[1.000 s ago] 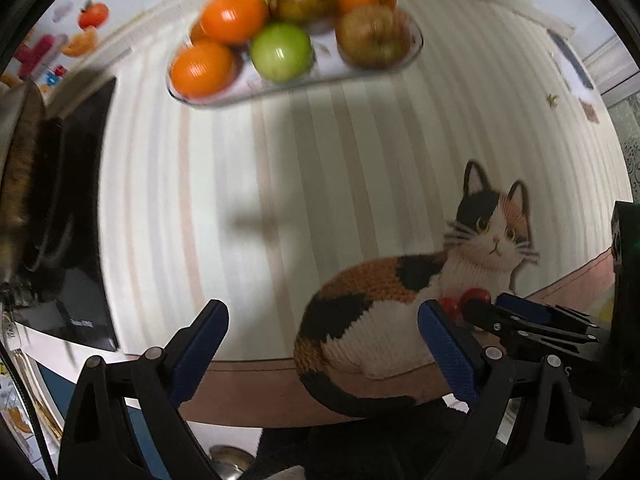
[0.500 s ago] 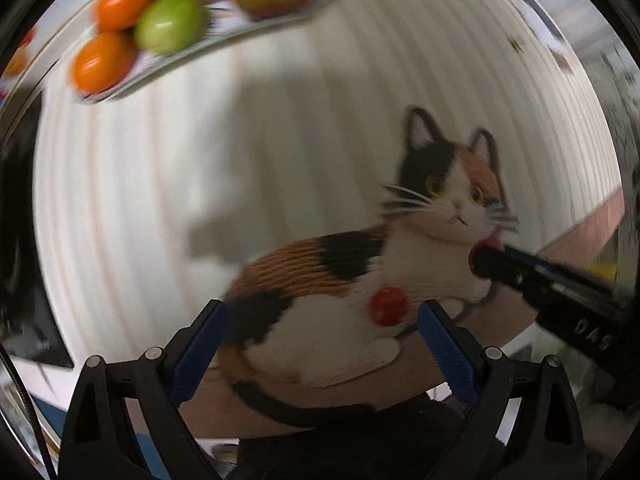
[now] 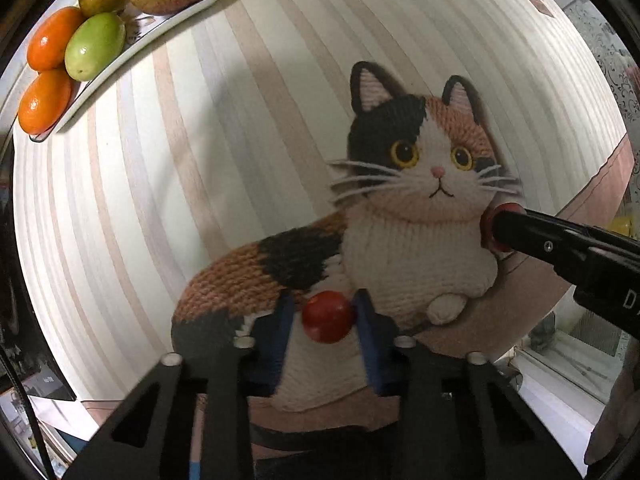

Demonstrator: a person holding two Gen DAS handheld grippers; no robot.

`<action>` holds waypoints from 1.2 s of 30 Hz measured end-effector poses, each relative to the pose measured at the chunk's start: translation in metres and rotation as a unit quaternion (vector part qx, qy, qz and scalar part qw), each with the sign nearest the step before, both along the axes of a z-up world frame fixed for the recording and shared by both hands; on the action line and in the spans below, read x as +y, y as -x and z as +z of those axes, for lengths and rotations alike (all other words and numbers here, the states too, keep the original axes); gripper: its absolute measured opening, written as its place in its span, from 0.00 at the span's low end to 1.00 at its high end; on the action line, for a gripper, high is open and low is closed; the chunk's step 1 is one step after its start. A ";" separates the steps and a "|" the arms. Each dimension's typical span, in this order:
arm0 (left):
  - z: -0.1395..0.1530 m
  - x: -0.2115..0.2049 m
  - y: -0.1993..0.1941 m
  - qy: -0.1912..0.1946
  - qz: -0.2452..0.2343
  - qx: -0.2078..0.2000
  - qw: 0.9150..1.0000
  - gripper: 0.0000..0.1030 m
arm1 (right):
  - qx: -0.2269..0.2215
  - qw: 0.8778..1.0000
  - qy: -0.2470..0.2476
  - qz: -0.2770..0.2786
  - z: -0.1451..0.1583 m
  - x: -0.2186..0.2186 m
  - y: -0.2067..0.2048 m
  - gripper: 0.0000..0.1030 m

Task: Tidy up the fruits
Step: 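Lower the left tool to the cat mat and grasp a red cherry tomato while the right tool grasps another, then carry both cherry tomatoes to the plate and drop them among the fruits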

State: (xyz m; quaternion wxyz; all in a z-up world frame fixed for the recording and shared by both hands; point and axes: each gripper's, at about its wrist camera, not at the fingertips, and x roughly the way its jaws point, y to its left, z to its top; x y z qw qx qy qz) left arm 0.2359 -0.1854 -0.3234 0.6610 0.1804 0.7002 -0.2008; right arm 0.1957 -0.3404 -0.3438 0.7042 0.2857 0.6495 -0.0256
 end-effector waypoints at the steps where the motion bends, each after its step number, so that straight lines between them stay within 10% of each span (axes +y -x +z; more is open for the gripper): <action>1: 0.000 0.001 0.000 0.002 0.003 0.001 1.000 0.23 | -0.001 1.000 0.001 0.001 0.000 0.000 0.000 0.31; 23: 0.040 0.104 -0.061 0.037 0.097 -0.021 0.994 0.22 | -0.021 0.999 0.022 0.021 0.007 0.017 -0.016 0.31; 36: 0.115 0.190 -0.151 0.112 0.212 -0.085 0.967 0.23 | -0.145 0.987 -0.039 0.052 0.058 0.082 -0.096 0.31</action>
